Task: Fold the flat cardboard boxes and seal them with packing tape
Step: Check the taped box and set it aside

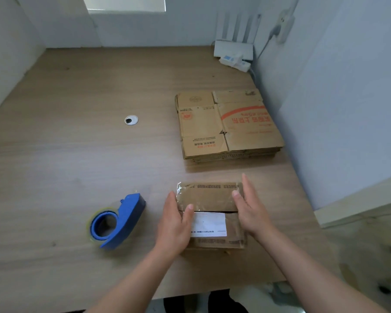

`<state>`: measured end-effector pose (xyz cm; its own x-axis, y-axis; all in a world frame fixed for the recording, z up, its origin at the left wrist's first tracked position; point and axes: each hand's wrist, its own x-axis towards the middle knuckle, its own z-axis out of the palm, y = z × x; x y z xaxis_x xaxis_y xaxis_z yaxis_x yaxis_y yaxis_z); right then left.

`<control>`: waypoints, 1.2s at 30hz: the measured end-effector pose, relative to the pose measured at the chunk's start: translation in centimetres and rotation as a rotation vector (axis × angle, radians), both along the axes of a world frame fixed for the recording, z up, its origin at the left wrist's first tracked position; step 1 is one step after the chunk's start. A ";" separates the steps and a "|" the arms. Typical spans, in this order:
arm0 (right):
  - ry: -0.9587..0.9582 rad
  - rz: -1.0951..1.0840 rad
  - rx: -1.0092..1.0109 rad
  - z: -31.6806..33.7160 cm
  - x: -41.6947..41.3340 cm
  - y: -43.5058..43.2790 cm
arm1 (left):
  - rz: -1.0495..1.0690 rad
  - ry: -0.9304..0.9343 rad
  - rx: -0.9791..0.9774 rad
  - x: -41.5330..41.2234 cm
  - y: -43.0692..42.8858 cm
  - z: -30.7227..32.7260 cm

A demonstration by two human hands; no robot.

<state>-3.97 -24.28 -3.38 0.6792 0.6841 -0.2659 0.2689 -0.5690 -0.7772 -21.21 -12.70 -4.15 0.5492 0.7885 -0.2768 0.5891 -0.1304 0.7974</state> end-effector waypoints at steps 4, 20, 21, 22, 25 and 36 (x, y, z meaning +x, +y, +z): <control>0.130 -0.102 0.092 -1.8 -0.9 0.8 | 0.064 0.044 0.016 0.2 -0.5 -1.5; -0.287 0.617 -0.255 2.8 4.1 5.6 | 0.709 -0.063 -0.134 2.6 -0.3 -1.0; -0.309 0.683 -0.304 2.6 3.8 6.2 | 0.668 -0.052 -0.131 2.8 -0.8 -0.9; -0.335 0.720 -0.349 2.4 3.7 6.7 | 0.641 -0.049 -0.126 3.0 -0.8 -0.7; -0.254 0.684 -0.429 2.7 4.6 7.5 | 0.671 -0.045 -0.262 3.0 0.3 -0.6; 0.173 0.087 -0.250 6.2 4.6 6.3 | 0.792 -0.324 -0.919 3.1 -0.1 8.4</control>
